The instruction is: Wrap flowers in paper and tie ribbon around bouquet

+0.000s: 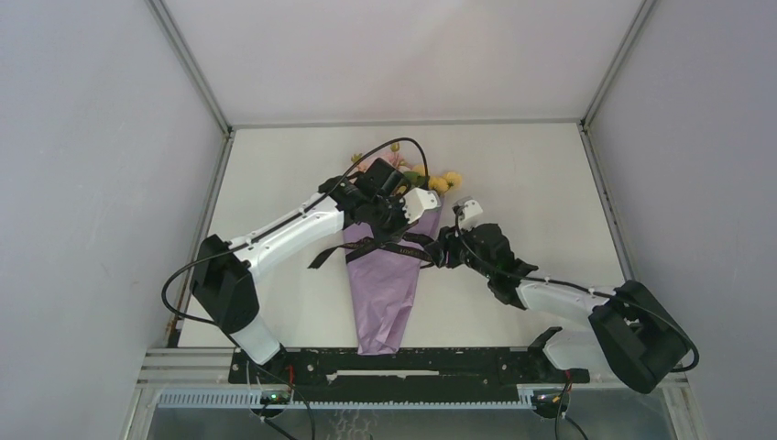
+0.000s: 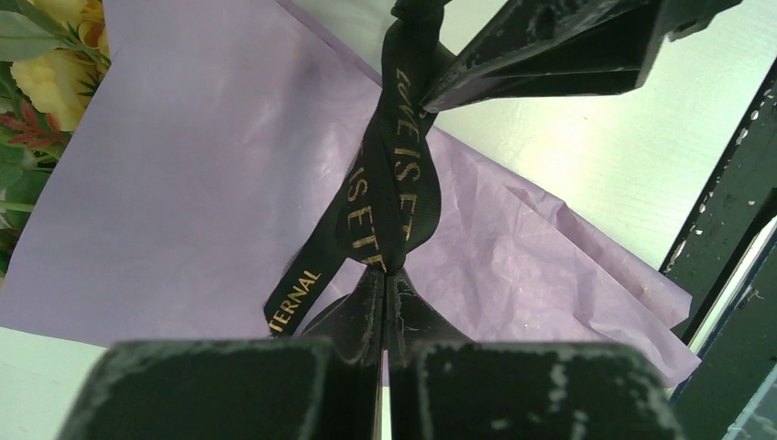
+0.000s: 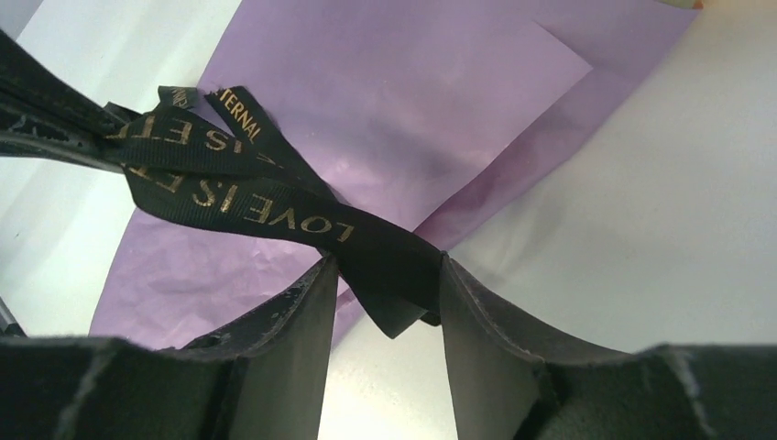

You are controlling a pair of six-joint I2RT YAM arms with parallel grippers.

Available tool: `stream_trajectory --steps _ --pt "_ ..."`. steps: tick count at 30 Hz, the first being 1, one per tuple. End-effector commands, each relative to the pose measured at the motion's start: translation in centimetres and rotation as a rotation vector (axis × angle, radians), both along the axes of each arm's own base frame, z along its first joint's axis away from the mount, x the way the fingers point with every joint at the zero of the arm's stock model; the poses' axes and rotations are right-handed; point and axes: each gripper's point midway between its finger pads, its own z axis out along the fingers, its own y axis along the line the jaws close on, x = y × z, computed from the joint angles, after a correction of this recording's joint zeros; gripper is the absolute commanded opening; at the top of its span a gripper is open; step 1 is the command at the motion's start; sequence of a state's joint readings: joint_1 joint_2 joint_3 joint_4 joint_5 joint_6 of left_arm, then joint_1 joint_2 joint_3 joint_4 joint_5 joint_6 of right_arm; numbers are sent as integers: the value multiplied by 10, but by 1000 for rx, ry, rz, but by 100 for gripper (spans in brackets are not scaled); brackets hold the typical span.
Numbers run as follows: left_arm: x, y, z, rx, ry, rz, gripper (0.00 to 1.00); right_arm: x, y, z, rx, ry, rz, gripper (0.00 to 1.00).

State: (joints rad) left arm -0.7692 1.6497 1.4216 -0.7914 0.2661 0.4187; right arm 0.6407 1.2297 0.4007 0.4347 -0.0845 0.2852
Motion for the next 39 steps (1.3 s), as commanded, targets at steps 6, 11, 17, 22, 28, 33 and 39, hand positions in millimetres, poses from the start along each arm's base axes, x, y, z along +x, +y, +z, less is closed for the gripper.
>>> stream_trajectory --steps 6,11,17,22,28,33,39 --pt "12 -9 17 -41 -46 6 0 21 23 21 57 -63 56 51" --pt "18 -7 14 -27 -59 29 0 19 29 10 72 -25 78 48" --pt "23 -6 11 -19 -63 48 0 12 30 -3 64 35 95 49" --pt "23 -5 9 -13 -59 50 0 10 31 -13 57 66 95 49" --pt "26 -4 9 -11 -64 56 0 7 27 -16 50 98 79 46" --pt "27 -3 9 -9 -64 60 0 -5 25 -24 17 141 80 45" --pt "26 -2 6 -4 -58 61 0 -9 26 -25 25 164 79 40"
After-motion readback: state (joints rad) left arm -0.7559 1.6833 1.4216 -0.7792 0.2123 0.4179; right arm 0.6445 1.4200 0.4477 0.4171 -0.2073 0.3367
